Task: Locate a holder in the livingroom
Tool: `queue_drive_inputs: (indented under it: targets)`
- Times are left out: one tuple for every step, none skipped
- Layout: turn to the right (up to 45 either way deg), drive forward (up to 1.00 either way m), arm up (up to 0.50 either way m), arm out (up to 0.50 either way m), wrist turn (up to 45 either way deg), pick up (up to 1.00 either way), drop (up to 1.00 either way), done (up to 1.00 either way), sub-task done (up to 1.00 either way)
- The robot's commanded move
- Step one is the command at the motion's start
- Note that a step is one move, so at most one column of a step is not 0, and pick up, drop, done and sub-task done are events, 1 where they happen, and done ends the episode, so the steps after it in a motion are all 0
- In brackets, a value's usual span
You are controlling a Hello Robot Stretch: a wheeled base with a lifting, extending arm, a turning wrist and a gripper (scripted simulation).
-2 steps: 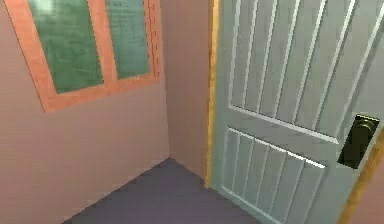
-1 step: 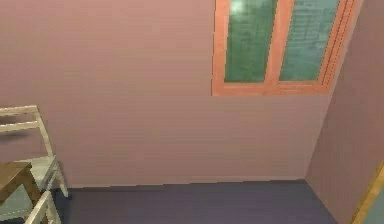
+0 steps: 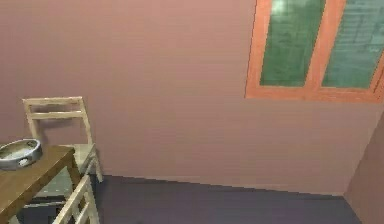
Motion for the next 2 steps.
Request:
queue_drive_inputs:
  targets:
    - [0.0, 0.55, 0.0, 0.0, 0.0, 0.0, 0.0, 0.0, 0.0]
    - [-45.0, 0.0, 0.0, 0.0, 0.0, 0.0, 0.0, 0.0, 0.0]
